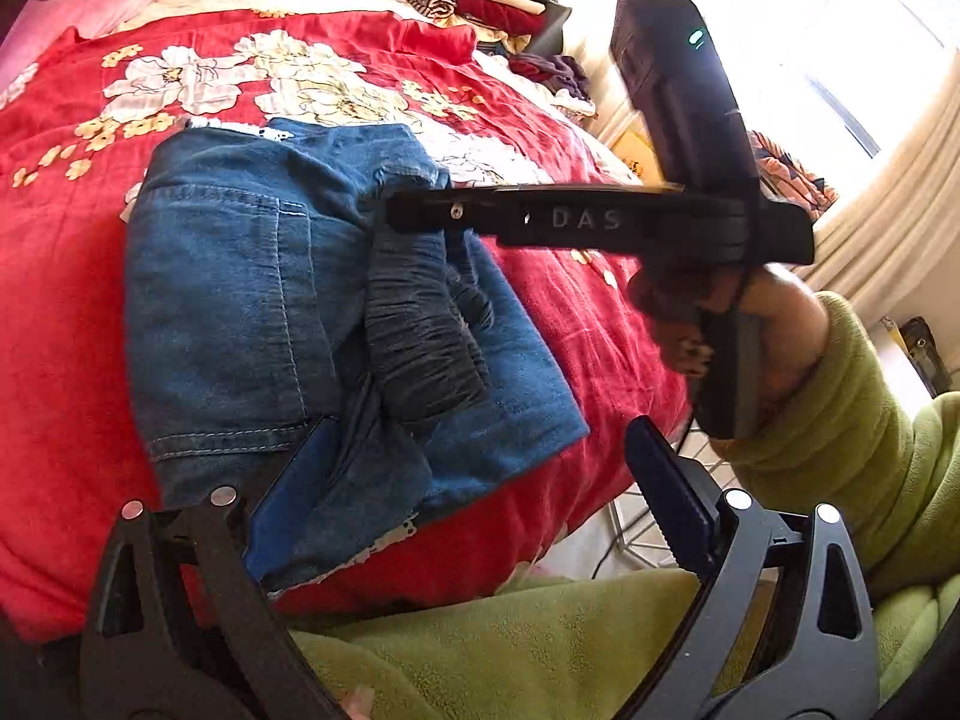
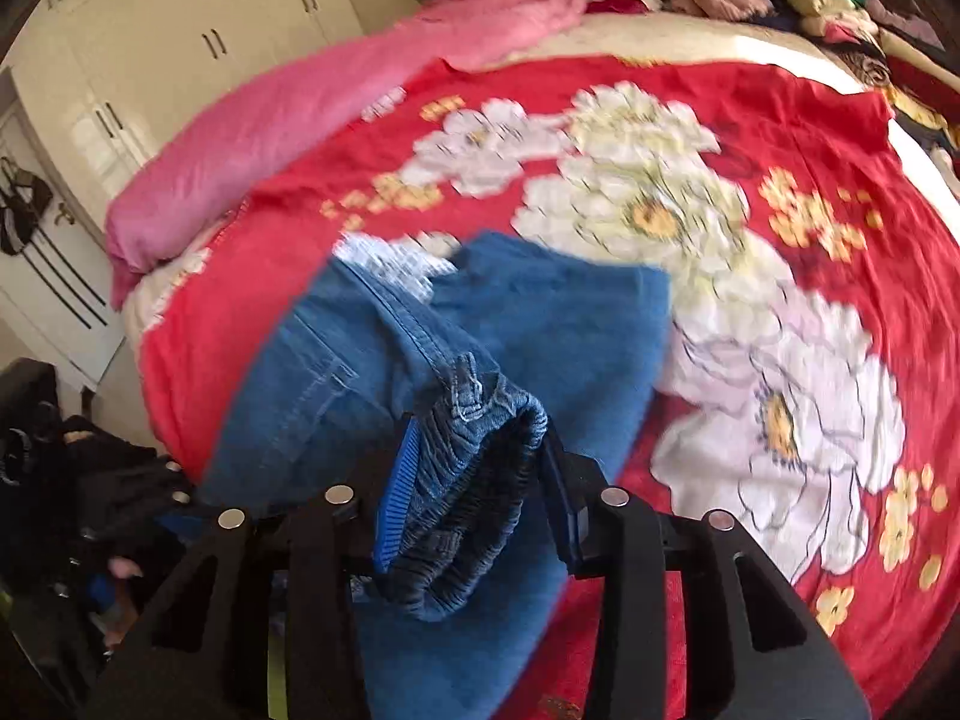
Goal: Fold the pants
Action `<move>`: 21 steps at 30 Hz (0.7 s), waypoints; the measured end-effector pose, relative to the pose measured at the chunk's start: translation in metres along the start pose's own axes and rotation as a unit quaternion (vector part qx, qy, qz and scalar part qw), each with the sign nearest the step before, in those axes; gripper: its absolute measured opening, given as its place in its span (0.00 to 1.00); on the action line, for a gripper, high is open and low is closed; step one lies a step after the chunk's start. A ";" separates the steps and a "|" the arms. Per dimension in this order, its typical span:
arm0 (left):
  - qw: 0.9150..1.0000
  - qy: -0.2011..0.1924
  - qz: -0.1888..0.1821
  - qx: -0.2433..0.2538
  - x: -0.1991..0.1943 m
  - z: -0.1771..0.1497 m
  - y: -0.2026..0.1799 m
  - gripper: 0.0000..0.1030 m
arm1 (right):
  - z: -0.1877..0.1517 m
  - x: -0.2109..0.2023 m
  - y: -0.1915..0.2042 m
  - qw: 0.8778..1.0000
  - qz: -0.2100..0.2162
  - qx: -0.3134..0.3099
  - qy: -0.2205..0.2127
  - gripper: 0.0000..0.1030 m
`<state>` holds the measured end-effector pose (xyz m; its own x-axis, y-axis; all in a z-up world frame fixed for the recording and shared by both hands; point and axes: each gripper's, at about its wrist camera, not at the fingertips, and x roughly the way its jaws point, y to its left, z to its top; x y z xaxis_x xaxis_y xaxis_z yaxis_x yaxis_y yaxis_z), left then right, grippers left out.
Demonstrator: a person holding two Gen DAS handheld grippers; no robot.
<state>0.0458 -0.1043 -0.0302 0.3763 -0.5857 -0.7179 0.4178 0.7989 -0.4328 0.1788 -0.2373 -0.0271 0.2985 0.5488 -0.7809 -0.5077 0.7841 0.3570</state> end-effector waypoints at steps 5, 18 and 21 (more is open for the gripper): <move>1.000 -0.018 0.007 -0.004 -0.019 0.002 -0.001 0.90 | -0.005 -0.034 0.002 0.999 -0.009 -0.016 -0.045 0.67; 0.991 -0.076 0.107 -0.029 -0.068 0.021 0.017 0.91 | -0.036 -0.108 0.034 0.987 -0.047 -0.091 -0.123 0.84; 0.989 -0.076 0.122 -0.031 -0.071 0.024 0.021 0.91 | -0.042 -0.116 0.041 0.985 -0.050 -0.106 -0.124 0.84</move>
<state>0.0477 -0.0491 0.0254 0.5819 -0.3841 -0.7169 0.2492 0.9233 -0.2924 0.0888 -0.2810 0.0567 0.5301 0.5471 -0.6478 -0.6153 0.7739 0.1501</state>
